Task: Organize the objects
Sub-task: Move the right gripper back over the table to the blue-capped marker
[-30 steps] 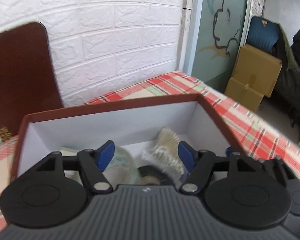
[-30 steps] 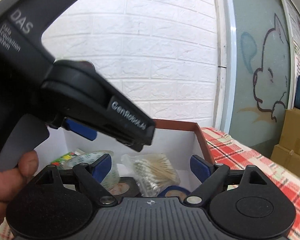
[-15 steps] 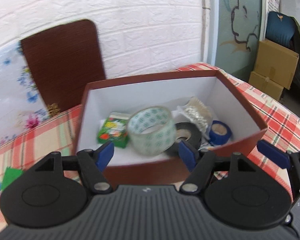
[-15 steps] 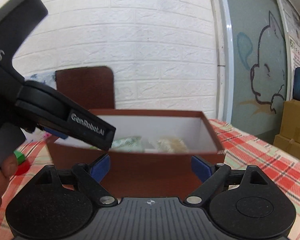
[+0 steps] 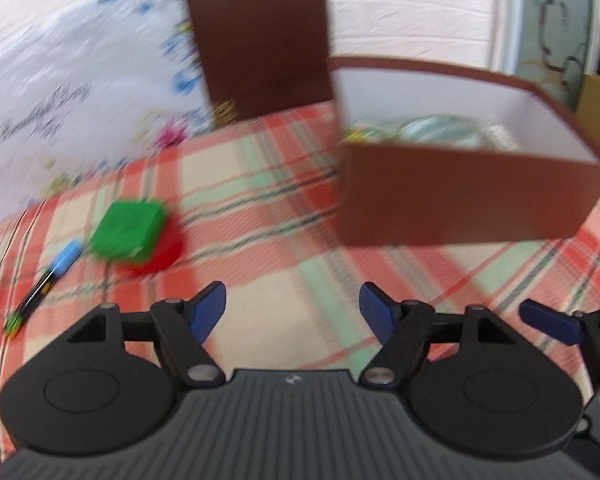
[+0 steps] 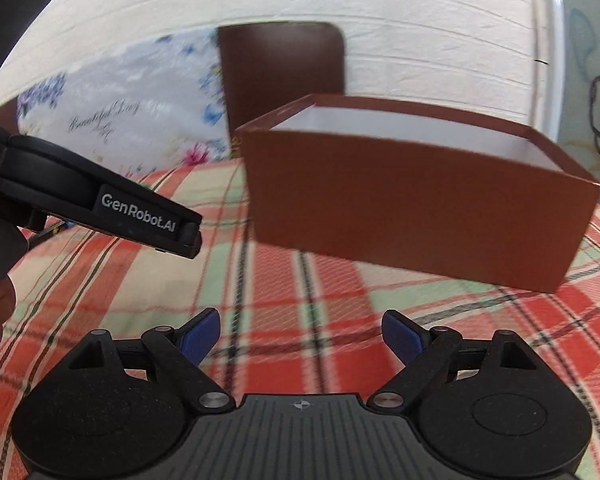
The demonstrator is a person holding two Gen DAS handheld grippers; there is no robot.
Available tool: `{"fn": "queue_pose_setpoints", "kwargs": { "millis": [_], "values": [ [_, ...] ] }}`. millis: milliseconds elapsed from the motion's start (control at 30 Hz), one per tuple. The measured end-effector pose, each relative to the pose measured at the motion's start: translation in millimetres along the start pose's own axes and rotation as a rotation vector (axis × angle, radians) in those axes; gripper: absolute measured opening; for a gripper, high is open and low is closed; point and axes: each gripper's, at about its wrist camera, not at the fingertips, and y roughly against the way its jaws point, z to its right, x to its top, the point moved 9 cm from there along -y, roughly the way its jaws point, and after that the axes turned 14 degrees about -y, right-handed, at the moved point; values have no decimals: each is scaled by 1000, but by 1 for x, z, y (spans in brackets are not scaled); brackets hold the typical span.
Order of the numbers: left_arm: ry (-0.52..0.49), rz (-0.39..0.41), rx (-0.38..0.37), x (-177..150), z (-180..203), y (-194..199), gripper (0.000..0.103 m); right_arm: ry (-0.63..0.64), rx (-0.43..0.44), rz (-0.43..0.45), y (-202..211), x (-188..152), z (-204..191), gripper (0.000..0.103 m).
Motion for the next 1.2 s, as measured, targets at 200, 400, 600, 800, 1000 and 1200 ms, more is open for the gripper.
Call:
{"fn": "queue_pose_setpoints", "kwargs": {
  "millis": [200,400,600,800,1000,1200],
  "values": [
    [66,-48,54,-37,-43,-7,75,104,24,-49,-5,-17,-40,87],
    [135,-65,88,-65,-80,-8,75,209,60,-72,-6,-32,-80,87],
    [192,-80,114,-90,-115,-9,75,259,95,-82,-7,-39,-113,87],
    [239,-74,161,-116,-160,-5,79,300,167,-101,-14,-45,-157,87],
    [314,-93,334,-158,-246,-1,86,301,263,-154,-36,-47,-208,87],
    [587,47,402,-197,-309,18,94,162,341,-197,-75,-27,-256,89]
  ]
}}
